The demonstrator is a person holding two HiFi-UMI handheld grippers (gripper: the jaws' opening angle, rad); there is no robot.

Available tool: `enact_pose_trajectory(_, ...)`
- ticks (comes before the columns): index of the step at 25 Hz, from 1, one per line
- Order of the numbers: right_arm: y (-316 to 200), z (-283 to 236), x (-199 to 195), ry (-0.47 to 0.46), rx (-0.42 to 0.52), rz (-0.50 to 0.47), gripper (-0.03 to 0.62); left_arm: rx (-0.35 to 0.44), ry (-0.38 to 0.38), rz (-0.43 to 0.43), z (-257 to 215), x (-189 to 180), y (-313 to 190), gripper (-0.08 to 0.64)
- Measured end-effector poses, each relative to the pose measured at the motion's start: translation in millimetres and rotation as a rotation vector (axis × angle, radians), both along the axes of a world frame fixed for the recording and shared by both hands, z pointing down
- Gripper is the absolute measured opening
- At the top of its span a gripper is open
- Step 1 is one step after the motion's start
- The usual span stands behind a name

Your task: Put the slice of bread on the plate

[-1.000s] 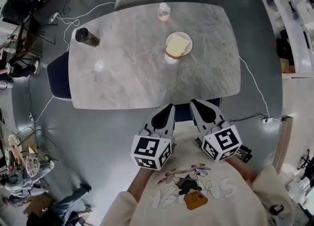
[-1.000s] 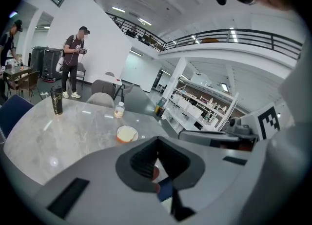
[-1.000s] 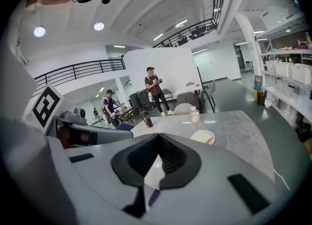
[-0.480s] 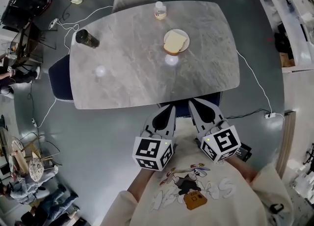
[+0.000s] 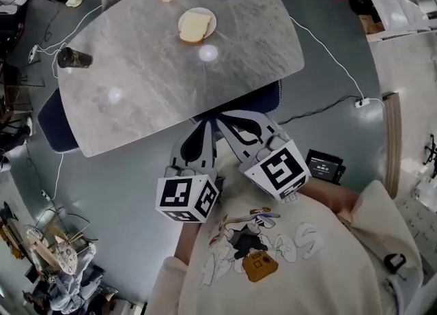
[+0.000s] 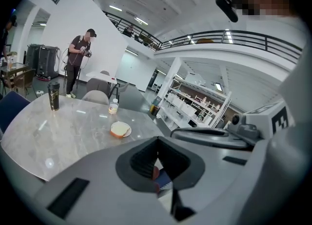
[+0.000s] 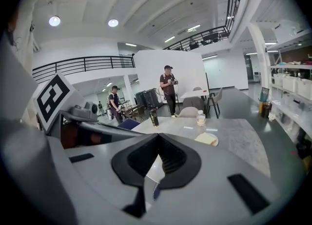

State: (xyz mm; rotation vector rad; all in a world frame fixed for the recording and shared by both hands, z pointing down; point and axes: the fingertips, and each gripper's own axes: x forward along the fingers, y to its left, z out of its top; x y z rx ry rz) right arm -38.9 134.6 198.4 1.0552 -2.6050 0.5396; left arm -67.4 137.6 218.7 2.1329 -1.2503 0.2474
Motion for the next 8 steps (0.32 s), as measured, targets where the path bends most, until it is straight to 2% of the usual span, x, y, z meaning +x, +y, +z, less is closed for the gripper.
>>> enact_pose_trajectory(8,16.5,10.0,23.1,-0.027,-0.019,0.058,0.005,-0.026,0.018,0.025,7.9,21.3,18.1,0.009)
